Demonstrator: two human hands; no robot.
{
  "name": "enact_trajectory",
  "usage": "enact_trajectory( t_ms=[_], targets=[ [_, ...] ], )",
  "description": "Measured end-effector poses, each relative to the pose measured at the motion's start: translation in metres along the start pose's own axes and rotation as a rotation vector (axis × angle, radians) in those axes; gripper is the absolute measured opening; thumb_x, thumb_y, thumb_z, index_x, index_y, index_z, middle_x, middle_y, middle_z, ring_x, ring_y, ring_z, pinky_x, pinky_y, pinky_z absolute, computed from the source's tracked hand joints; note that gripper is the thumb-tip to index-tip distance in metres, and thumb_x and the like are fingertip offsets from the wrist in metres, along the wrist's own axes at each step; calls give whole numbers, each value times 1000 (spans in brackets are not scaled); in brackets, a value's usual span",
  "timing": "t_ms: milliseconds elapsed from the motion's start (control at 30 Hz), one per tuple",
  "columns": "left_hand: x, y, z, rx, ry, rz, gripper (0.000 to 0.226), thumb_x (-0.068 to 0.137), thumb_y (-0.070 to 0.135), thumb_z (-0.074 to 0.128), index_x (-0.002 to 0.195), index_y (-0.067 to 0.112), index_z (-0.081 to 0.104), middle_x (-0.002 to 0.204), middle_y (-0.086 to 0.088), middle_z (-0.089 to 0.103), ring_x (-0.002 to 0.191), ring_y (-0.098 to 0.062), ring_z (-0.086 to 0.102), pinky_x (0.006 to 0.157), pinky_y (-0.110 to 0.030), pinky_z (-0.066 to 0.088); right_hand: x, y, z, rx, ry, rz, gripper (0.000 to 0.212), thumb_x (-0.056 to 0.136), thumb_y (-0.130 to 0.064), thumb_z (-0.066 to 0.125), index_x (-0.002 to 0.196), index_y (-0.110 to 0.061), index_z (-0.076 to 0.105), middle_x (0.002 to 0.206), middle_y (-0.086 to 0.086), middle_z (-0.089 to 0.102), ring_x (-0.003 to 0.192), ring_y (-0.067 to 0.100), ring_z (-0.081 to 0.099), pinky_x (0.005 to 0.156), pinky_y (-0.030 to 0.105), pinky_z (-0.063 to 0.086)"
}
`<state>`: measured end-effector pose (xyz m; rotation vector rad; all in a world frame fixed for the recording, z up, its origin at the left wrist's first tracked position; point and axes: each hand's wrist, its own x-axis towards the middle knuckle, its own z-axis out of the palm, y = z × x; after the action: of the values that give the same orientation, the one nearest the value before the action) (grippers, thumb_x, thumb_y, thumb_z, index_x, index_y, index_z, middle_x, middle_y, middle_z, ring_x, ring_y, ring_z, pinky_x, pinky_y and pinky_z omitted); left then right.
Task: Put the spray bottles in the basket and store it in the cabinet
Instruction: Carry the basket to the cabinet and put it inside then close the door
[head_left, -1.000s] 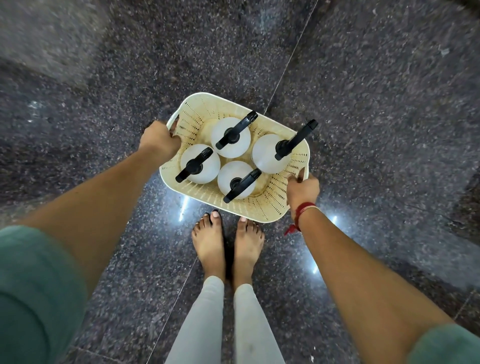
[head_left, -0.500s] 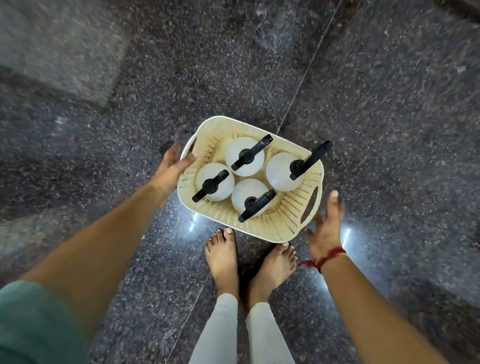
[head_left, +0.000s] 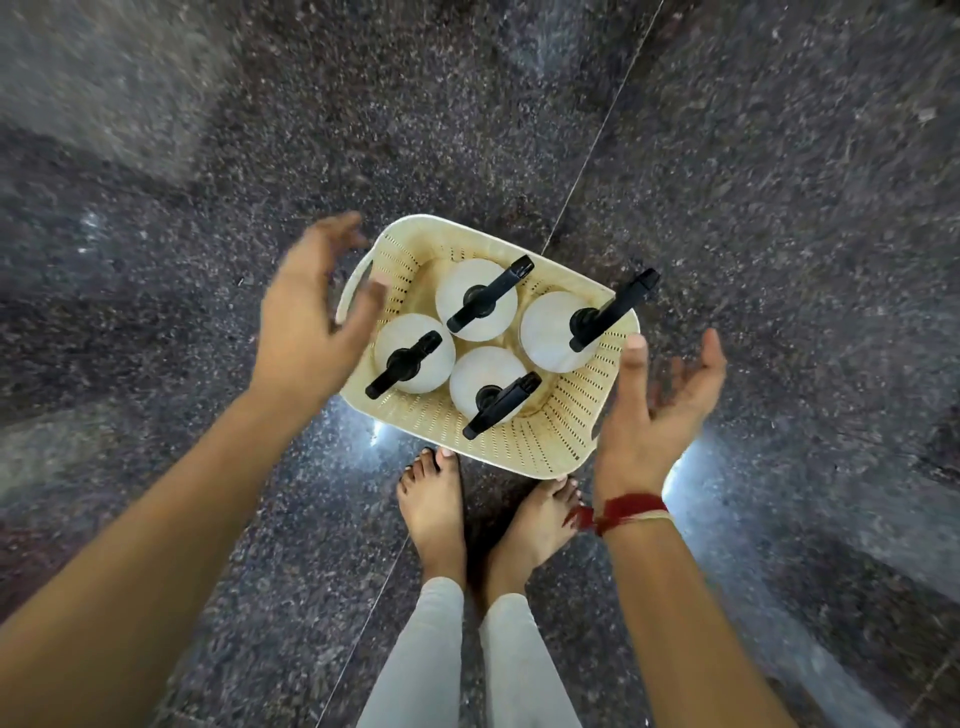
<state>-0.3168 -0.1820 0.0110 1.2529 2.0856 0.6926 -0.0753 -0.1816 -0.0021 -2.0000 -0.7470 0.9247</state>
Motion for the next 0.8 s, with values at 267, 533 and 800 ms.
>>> enact_trajectory(
  t_ms=[267,533,800],
  targets=[
    [11,41,67,770,-554,197,43,93,37,56,123,13,38,98,-12,65,83,-35,65,58,-36,40,-56,20,49,-235,-350,551,61,69,-34,78,118,-13,47,113,15,60,103,37,62,90,50,52],
    [14,33,73,684,-490,203,23,97,8,44,120,11,44,66,-9,51,60,-30,44,52,-37,33,-56,28,73,-182,-270,582,42,73,-17,51,113,-4,51,117,26,57,99,47,61,91,59,48],
    [13,37,71,657,-504,140,25,101,24,42,114,4,51,90,-19,65,74,-35,56,58,-36,34,-58,29,74,-3,-166,641,15,80,-4,51,93,-12,48,118,25,55,76,43,67,67,44,57]
  ],
)
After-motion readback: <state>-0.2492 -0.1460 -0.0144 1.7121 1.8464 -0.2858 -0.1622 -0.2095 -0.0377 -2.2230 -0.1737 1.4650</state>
